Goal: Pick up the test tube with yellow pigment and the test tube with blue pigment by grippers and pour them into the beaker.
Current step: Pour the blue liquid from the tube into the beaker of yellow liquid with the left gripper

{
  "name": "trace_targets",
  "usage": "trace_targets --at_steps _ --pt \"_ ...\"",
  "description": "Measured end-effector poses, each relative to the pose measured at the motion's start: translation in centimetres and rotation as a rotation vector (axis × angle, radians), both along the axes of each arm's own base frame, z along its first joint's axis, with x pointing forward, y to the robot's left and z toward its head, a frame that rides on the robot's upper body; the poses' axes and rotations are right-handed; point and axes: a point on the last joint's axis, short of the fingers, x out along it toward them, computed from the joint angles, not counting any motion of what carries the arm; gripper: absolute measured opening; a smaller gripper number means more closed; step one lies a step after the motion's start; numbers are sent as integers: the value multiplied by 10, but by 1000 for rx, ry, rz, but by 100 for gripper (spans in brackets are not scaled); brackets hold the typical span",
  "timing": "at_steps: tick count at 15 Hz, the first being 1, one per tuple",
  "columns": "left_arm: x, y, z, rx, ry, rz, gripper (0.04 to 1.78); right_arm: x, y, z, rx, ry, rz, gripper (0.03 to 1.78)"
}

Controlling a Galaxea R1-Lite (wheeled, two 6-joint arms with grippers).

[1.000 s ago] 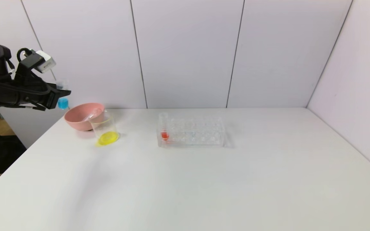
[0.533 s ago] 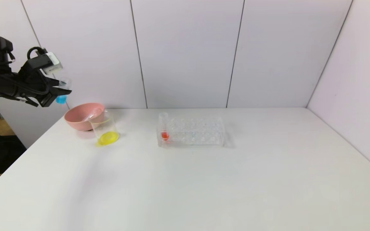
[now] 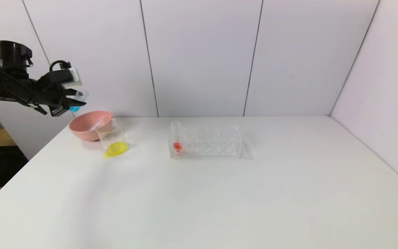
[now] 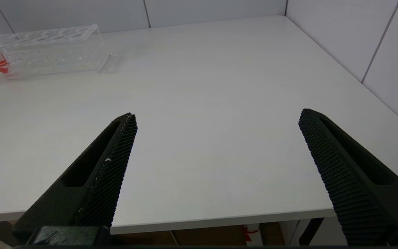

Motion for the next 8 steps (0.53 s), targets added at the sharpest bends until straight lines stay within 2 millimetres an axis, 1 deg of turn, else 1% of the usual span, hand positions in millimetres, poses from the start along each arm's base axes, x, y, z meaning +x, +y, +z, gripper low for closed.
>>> trace_targets --at_steps 4,8 --pt "12 -6 -6 66 27 -67 44 0 0 0 0 0 0 171" --pt "15 -9 -10 127 35 -120 44 0 0 0 0 0 0 171"
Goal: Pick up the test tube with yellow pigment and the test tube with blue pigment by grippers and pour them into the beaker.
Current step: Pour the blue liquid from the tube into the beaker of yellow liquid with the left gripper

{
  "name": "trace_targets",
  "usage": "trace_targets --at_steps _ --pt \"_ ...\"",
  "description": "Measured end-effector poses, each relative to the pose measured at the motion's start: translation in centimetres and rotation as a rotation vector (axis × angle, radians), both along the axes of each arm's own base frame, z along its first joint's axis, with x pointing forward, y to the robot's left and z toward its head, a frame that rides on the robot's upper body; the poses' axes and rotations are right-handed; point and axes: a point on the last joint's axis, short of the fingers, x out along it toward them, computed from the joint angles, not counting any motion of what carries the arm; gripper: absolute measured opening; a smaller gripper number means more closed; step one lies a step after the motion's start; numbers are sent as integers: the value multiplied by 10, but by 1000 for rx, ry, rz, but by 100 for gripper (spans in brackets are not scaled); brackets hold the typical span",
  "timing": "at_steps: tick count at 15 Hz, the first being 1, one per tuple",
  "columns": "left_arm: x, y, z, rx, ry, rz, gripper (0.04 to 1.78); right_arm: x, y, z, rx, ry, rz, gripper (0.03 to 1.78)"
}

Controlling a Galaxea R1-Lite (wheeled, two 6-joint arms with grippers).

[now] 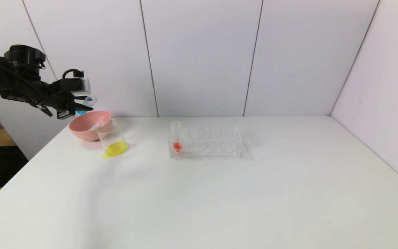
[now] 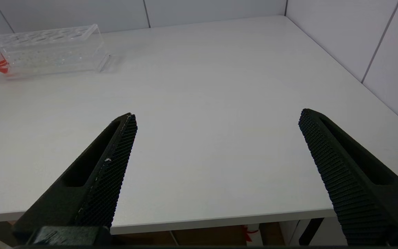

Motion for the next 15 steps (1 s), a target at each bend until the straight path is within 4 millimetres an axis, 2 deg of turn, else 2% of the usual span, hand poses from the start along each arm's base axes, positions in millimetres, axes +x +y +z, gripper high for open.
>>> trace_targets --at_steps 15 --pt "0 -7 -6 141 29 -38 44 0 0 0 0 0 0 171"
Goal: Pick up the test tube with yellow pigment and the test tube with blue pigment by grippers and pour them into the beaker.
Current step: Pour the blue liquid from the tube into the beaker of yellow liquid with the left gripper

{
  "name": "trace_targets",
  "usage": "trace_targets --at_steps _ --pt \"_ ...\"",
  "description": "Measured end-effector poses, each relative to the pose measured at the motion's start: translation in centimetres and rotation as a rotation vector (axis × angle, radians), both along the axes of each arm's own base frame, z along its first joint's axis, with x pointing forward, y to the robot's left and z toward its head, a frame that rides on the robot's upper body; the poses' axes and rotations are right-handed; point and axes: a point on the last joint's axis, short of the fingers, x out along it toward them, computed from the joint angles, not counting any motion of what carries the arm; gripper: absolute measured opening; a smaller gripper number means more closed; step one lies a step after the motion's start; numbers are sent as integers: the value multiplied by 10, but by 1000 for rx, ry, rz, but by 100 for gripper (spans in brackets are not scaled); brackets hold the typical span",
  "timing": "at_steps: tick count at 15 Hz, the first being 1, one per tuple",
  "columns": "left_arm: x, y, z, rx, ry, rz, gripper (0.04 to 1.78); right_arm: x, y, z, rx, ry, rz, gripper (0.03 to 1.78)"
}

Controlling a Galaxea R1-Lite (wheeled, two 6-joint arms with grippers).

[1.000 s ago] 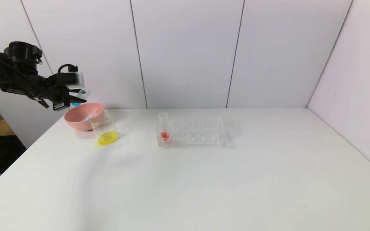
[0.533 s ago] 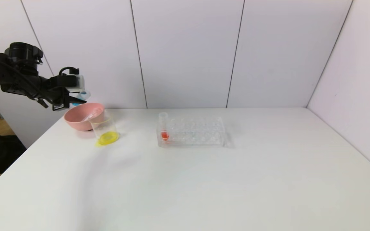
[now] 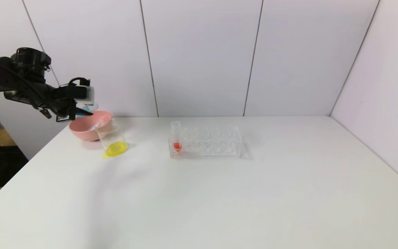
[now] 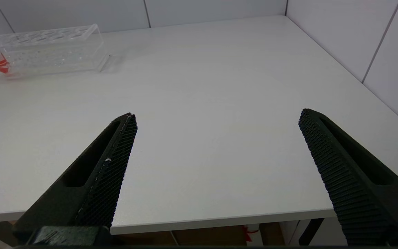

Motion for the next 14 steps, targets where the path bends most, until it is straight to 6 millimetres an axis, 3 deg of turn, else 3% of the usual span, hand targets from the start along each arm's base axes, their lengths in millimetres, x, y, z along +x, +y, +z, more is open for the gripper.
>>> trace_targets --at_steps 14 --pt "3 -11 -2 133 15 18 44 0 0 0 0 0 0 171"
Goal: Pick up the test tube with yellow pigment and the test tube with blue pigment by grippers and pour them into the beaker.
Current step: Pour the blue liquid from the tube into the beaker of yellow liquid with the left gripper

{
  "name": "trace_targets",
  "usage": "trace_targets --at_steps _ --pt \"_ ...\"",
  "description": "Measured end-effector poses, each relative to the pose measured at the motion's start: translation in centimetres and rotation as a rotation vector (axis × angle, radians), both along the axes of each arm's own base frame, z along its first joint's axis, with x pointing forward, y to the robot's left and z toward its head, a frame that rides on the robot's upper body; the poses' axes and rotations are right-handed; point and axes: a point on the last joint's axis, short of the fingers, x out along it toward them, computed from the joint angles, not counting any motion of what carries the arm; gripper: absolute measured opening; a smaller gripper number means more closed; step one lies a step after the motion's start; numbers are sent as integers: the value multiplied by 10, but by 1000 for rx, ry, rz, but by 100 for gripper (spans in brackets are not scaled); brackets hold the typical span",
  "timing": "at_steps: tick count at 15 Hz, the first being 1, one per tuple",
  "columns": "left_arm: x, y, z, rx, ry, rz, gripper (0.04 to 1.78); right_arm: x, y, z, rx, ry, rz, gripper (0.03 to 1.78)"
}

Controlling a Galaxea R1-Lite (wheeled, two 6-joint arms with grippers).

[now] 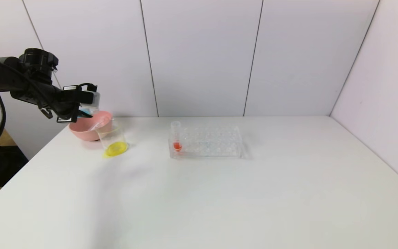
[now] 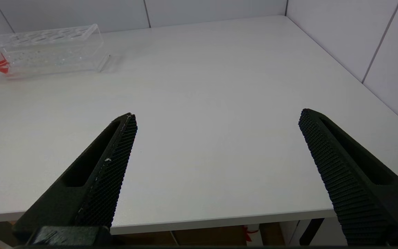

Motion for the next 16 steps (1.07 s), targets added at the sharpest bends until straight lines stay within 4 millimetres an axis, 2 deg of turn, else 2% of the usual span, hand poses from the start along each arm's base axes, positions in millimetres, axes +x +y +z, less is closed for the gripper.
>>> trace_targets --at_steps 16 --pt "-2 -11 5 125 -9 -71 44 0 0 0 0 0 0 171"
